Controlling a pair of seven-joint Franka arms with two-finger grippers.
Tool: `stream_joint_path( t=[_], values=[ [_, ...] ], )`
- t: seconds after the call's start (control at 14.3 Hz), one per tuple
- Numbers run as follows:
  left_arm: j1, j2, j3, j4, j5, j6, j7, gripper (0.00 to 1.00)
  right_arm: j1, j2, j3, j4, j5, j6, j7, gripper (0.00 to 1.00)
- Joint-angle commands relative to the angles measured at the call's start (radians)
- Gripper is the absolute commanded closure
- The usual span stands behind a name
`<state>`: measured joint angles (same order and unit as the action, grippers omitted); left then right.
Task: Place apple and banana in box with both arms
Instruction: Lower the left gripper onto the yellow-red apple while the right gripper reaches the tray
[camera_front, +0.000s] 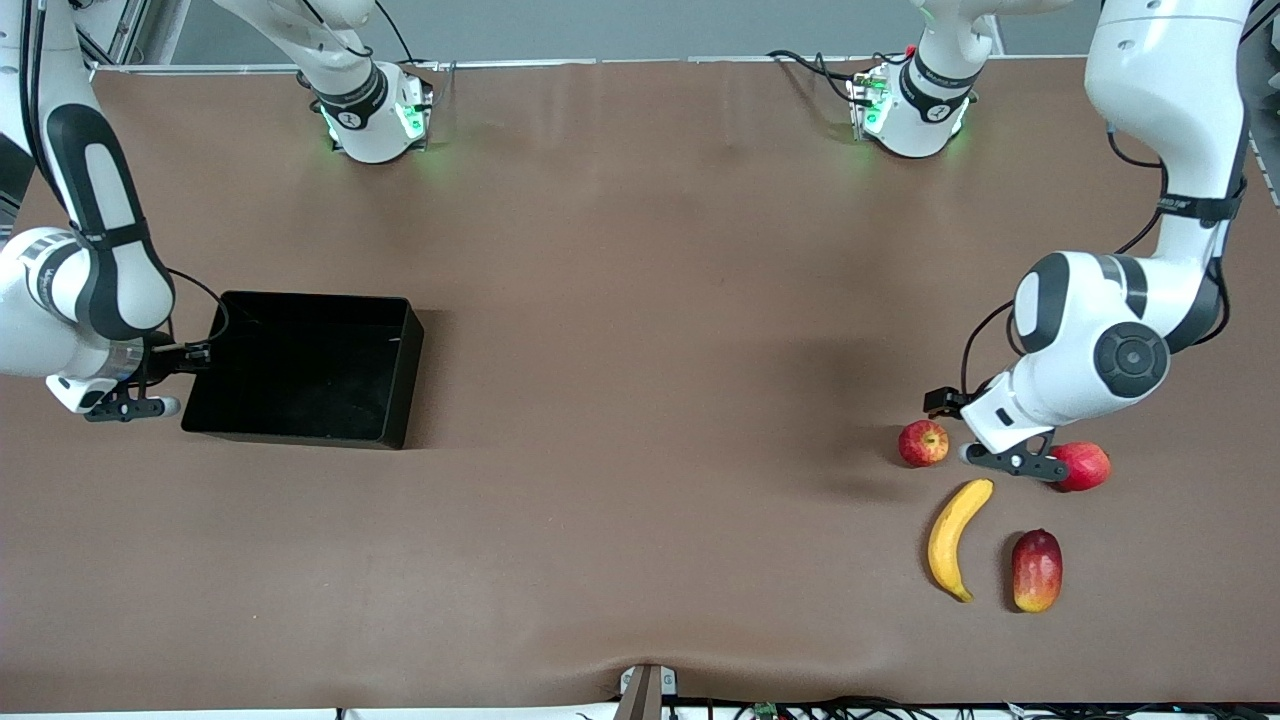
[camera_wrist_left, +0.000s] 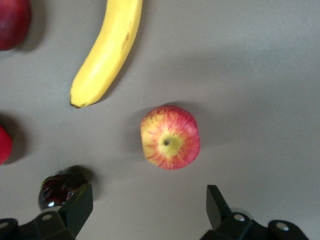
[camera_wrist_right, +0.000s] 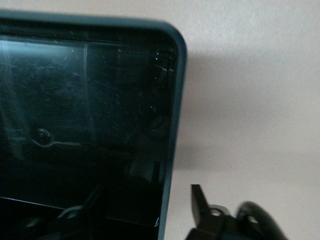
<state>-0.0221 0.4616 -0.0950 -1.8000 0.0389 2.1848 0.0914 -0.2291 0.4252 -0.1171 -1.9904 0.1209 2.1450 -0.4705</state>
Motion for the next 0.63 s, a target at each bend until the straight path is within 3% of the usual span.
stream_joint_path(
  t=[0.0,0.35,0.56],
  values=[
    [-0.015,0.015,0.003,0.004,0.01,0.024,0.01,0.0,-0.021,-0.011,0.011,-0.024,0.028,0.009,-0.026,0.99],
    [-0.018,0.009,0.004,-0.001,0.01,0.024,0.01,0.0,-0.024,-0.011,0.011,-0.008,0.029,-0.028,-0.121,1.0],
    [-0.016,0.005,0.003,-0.013,0.01,0.024,0.019,0.0,-0.009,-0.014,0.011,0.095,0.087,-0.228,-0.112,1.0]
  ],
)
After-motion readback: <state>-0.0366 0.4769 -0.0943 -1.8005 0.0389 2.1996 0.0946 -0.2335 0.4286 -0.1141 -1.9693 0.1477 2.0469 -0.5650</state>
